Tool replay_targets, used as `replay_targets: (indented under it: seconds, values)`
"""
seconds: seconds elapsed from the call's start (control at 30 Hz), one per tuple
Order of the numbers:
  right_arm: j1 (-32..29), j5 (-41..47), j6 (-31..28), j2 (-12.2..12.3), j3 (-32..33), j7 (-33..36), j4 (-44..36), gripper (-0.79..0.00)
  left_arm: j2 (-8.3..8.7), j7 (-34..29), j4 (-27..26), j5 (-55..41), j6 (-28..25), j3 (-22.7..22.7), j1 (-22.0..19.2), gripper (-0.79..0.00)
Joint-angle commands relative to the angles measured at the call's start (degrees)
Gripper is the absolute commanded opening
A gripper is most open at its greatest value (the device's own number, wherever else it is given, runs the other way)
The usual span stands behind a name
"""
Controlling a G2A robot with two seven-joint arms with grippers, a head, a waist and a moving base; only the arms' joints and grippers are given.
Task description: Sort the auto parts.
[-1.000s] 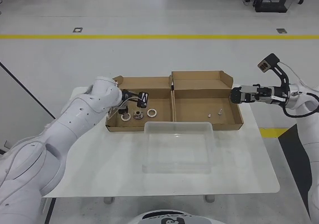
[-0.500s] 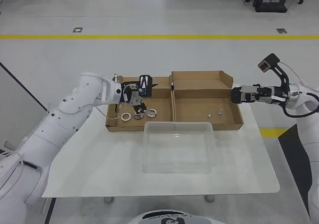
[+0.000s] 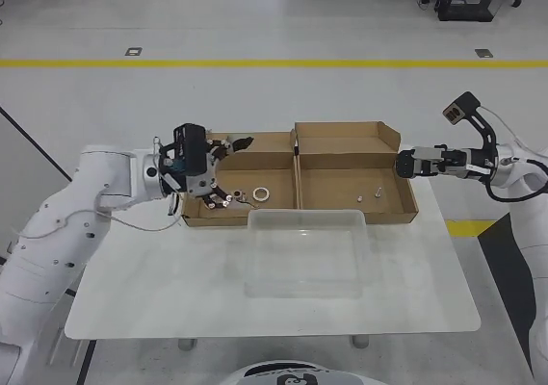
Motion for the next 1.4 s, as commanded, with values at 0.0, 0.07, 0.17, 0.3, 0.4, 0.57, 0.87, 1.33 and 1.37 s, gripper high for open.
replay_targets:
  seconds: [0.0, 0.07, 0.17, 0.3, 0.4, 0.57, 0.87, 1.33, 1.37]
  values:
    - [0.0, 0.0, 0.0, 0.0, 0.0, 0.0, 0.0, 0.0, 2.05, -1.3, -3.1, -1.9, 0.0, -3.8, 3.5, 0.0]
    - [0.0, 0.0, 0.0, 0.0, 0.0, 0.0, 0.0, 0.0, 3.8, -2.1, -5.5, -3.5, 0.0, -7.1, 6.4, 0.0]
    - [0.0, 0.0, 0.0, 0.0, 0.0, 0.0, 0.0, 0.0, 6.18, -2.7, -8.4, -5.5, 0.0, -11.8, 10.7, 0.0]
    - [0.0, 0.0, 0.0, 0.0, 0.0, 0.0, 0.0, 0.0, 8.61, -1.4, -11.0, -8.1, 0.0, -16.5, 15.7, 0.0]
    - [0.0, 0.0, 0.0, 0.0, 0.0, 0.0, 0.0, -0.001, 8.66, -1.4, -11.0, -8.2, 0.0, -16.7, 15.9, 0.0]
    - [0.0, 0.0, 0.0, 0.0, 0.0, 0.0, 0.0, 0.0, 8.61, -1.4, -11.0, -8.1, 0.0, -16.5, 15.7, 0.0]
    - [0.0, 0.0, 0.0, 0.0, 0.0, 0.0, 0.0, -0.001, 8.61, -1.4, -11.0, -8.1, 0.0, -16.5, 15.7, 0.0]
    - [0.0, 0.0, 0.0, 0.0, 0.0, 0.0, 0.0, -0.001, 8.61, -1.4, -11.0, -8.1, 0.0, -16.5, 15.7, -0.001]
    - [0.0, 0.0, 0.0, 0.0, 0.0, 0.0, 0.0, 0.0, 8.61, -1.4, -11.0, -8.1, 0.0, -16.5, 15.7, -0.001]
